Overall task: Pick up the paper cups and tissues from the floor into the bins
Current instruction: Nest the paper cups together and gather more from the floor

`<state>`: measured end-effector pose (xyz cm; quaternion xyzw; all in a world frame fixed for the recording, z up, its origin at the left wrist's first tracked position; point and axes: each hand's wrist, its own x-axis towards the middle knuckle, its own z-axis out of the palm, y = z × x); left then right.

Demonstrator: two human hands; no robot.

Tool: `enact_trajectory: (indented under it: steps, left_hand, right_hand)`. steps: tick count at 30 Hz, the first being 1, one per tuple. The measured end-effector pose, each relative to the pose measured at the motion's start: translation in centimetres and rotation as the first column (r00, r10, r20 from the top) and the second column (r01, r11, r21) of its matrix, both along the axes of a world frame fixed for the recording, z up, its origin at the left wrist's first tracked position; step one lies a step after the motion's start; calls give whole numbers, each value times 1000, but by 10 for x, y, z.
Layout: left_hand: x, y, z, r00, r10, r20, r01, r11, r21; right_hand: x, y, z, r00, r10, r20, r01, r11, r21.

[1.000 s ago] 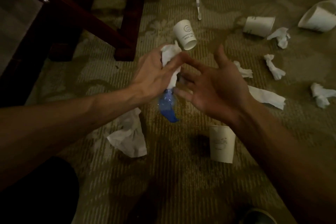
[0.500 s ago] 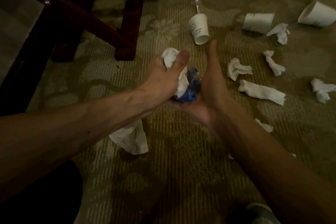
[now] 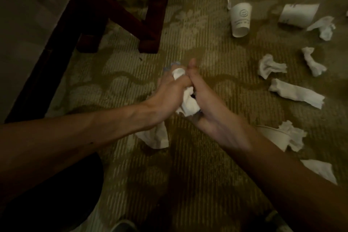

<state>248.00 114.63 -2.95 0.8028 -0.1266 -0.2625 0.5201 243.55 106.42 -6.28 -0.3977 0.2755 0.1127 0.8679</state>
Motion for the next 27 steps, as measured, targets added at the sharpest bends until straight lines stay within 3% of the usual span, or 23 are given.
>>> enact_trajectory:
  steps: [5,8,13,17,19,21,24,27]
  left_hand:
    - [35,29,5,994,59,95,-61,998,18]
    - [57,56,-8,995,38,93,-55,981,188]
    - [55,102,-62,996,-84,11,70,889,453]
    - [46,131,-100,900,-433,57,299,705,643]
    - [42,138,-115,747,-663,47,419,524,741]
    - [39,138,-126,607,-793,48,420,371,828]
    - [41,132,-128,542,-827,150,395,408,823]
    - [45,129,-129,646,-739,191,406,544,734]
  right_hand:
    - [6,-1,-12,997,-23,-67,27,998,55]
    - [-1,-7,-27,988,-62,-145,75,993,87]
    - [-11,-14,-48,951,-131,-282,129,991,-24]
    - [-13,-18,-61,921,-258,-293,189,951,-243]
    - [-11,-18,-66,912,-304,-276,215,926,-311]
    - [-9,-19,-71,905,-339,-256,239,904,-354]
    - [-9,-20,-74,909,-360,-210,252,877,-410]
    - [-10,-22,-74,911,-359,-205,243,866,-437]
